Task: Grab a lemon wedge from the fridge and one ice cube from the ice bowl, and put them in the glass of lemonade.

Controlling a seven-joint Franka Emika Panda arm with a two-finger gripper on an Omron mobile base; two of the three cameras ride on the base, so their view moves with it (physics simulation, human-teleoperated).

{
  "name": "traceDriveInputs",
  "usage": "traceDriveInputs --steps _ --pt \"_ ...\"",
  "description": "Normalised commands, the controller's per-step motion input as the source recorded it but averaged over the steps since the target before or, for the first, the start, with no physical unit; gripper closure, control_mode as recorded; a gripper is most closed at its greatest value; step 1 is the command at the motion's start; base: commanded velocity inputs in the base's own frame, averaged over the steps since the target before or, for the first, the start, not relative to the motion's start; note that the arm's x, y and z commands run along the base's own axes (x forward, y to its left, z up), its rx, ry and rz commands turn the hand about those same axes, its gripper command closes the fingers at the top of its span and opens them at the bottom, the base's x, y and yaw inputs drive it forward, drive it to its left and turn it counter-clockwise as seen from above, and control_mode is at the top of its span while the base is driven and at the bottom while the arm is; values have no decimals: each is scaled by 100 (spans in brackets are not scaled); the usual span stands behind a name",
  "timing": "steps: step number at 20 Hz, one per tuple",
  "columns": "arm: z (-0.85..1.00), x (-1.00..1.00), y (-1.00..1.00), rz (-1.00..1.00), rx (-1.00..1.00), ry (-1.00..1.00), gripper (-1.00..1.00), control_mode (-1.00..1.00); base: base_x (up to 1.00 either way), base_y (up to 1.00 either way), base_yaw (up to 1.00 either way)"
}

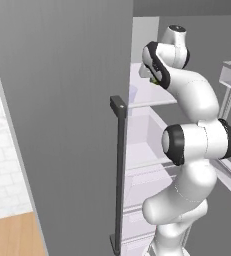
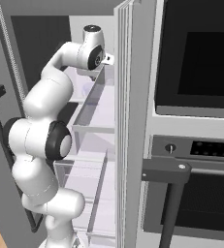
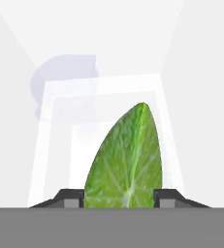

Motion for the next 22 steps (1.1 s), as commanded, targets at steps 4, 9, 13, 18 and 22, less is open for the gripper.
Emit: traceDriveInputs --steps 4,9,13,18,22 --pt "0 -52 0 2 0 -3 100 -100 0 0 0" --pt "0 -100 13 6 0 -5 100 -100 0 0 0" --pt "0 -100 23 9 0 0 100 -100 0 0 0" --pt "0 -100 24 10 0 0 100 -100 0 0 0" --pt "-1 -100 19 7 0 0 100 -100 0 0 0"
